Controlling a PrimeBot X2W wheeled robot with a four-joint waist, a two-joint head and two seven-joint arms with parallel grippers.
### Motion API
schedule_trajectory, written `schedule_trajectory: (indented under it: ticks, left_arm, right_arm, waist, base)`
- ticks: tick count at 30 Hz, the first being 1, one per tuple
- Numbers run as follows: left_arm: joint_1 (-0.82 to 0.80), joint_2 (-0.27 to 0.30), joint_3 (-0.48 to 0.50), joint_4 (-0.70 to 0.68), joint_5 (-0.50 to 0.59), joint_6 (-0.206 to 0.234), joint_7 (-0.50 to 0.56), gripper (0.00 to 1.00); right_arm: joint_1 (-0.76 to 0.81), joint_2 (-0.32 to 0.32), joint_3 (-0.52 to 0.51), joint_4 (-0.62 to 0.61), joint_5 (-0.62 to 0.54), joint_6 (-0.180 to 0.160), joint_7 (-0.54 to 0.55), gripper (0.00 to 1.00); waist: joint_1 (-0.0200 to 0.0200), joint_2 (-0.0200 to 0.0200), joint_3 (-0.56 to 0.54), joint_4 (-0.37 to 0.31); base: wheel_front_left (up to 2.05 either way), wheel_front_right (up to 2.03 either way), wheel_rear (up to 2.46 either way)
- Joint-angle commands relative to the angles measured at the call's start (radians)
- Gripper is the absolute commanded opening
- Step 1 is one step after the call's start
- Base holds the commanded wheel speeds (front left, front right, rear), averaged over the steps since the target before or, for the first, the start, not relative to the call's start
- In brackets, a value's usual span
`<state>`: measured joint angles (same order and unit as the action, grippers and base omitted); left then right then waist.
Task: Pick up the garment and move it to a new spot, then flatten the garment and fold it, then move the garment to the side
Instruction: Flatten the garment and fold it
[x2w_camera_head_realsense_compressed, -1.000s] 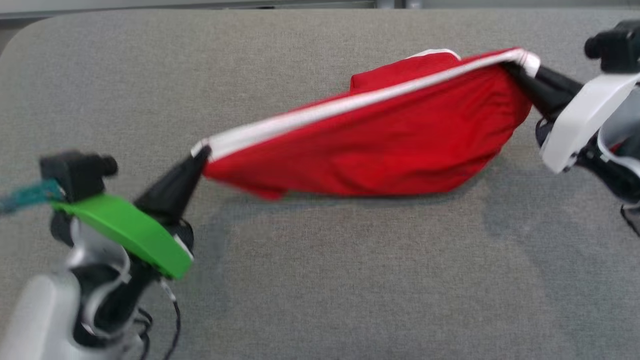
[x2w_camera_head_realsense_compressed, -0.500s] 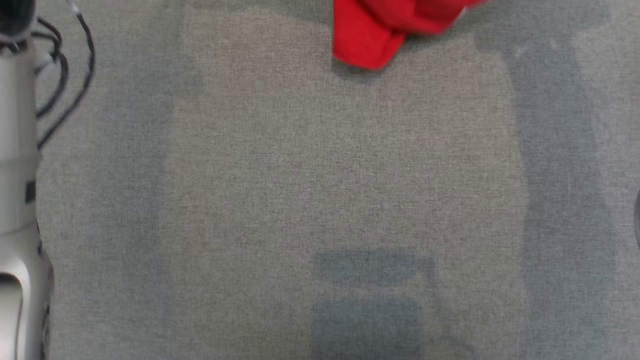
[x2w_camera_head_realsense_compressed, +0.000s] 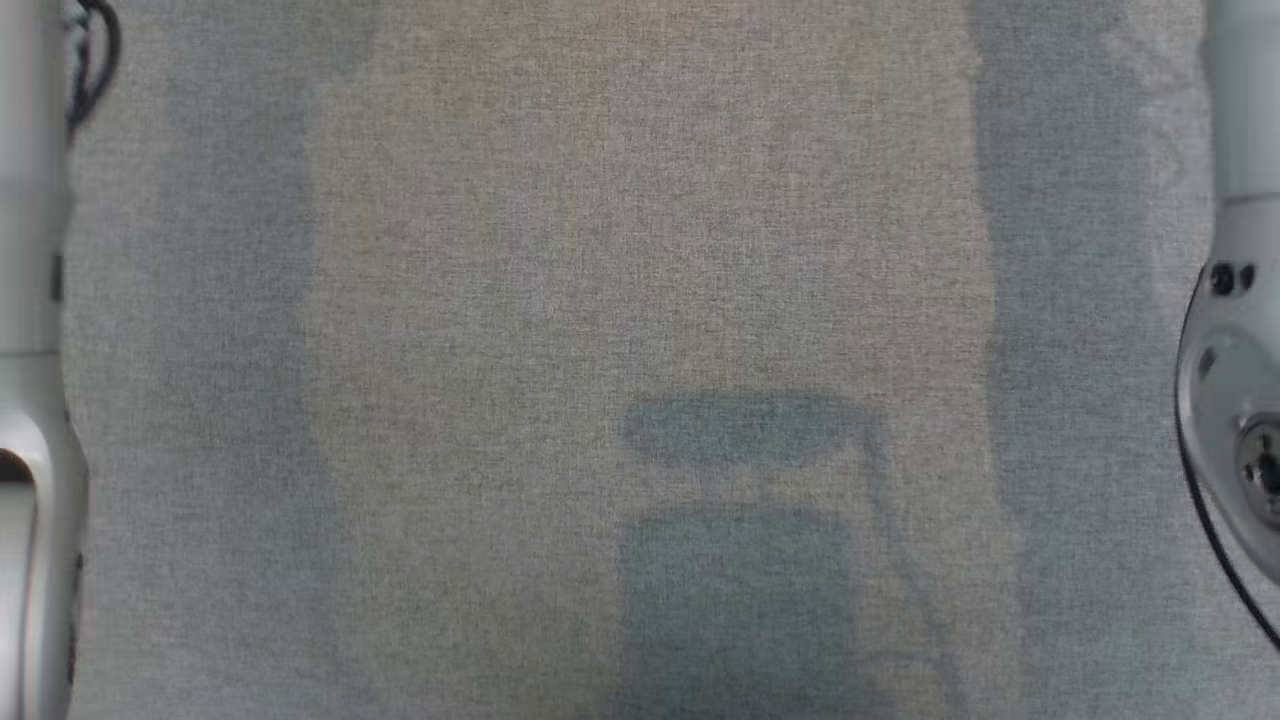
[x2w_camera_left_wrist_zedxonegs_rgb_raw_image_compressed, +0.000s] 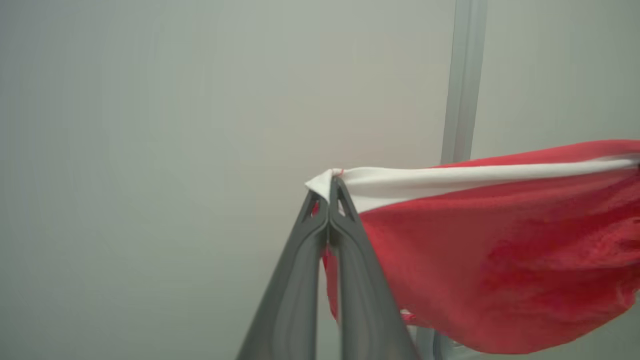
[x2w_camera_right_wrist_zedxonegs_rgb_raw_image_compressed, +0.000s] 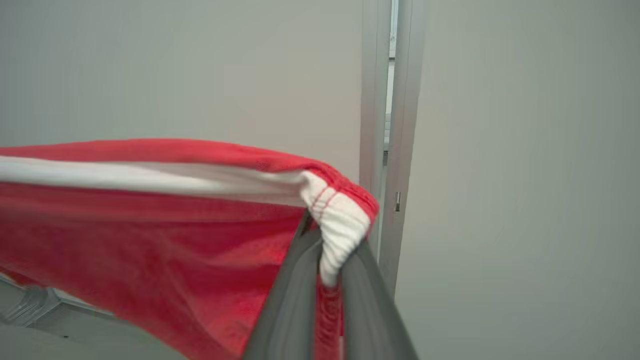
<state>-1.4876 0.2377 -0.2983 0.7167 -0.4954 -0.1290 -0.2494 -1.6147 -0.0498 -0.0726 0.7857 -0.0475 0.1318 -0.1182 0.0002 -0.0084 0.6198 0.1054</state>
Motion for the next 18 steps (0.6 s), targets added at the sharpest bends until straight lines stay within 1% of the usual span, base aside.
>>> schedule_trajectory:
  ticks: [1,5,7,9,11,13,15,18]
  left_arm:
    - [0.056,0.007,-0.032,0.010,-0.029,-0.002,-0.010,0.00]
    - [0.211,0.060,-0.103,-0.017,-0.110,0.000,-0.017,0.00]
    - [0.300,0.082,-0.126,-0.059,-0.148,0.000,-0.016,0.00]
    - [0.385,0.113,-0.149,-0.113,-0.175,-0.001,-0.016,0.00]
    - [0.467,0.141,-0.173,-0.193,-0.195,-0.001,-0.016,0.00]
    - [0.555,0.176,-0.177,-0.256,-0.226,-0.001,-0.016,0.00]
    - [0.665,0.208,-0.181,-0.313,-0.243,0.000,-0.016,0.00]
    - [0.830,0.260,-0.166,-0.400,-0.272,0.000,-0.016,0.00]
  right_arm:
    - [0.054,-0.004,0.028,0.029,0.033,-0.002,-0.025,0.00]
    - [0.208,-0.002,0.145,0.097,0.139,-0.002,-0.058,0.00]
    - [0.282,-0.005,0.211,0.097,0.196,-0.002,-0.061,0.00]
    - [0.362,-0.033,0.275,0.067,0.271,-0.002,-0.062,0.00]
    - [0.440,-0.086,0.330,-0.006,0.341,-0.002,-0.076,0.00]
    - [0.536,-0.135,0.355,-0.098,0.417,-0.002,-0.075,0.00]
    - [0.670,-0.192,0.365,-0.198,0.488,-0.002,-0.067,0.00]
    - [0.873,-0.283,0.356,-0.385,0.584,-0.003,-0.042,0.00]
  waist:
    - [-0.0002,0.0084,-0.008,-0.005]
    - [-0.0002,0.0084,-0.050,-0.027]
    - [-0.0002,0.0084,-0.065,-0.033]
    - [-0.0002,0.0084,-0.079,-0.033]
    - [-0.0002,0.0084,-0.098,-0.022]
    - [-0.0002,0.0084,-0.118,-0.014]
    - [-0.0002,0.0084,-0.165,-0.010]
    - [-0.0002,0.0084,-0.225,-0.010]
  base:
    - [0.00,0.00,0.00]
    - [0.00,0.00,0.00]
    - [0.00,0.00,0.00]
    - [0.00,0.00,0.00]
    - [0.00,0.00,0.00]
    - [0.00,0.00,0.00]
    - [0.00,0.00,0.00]
    - [0.00,0.00,0.00]
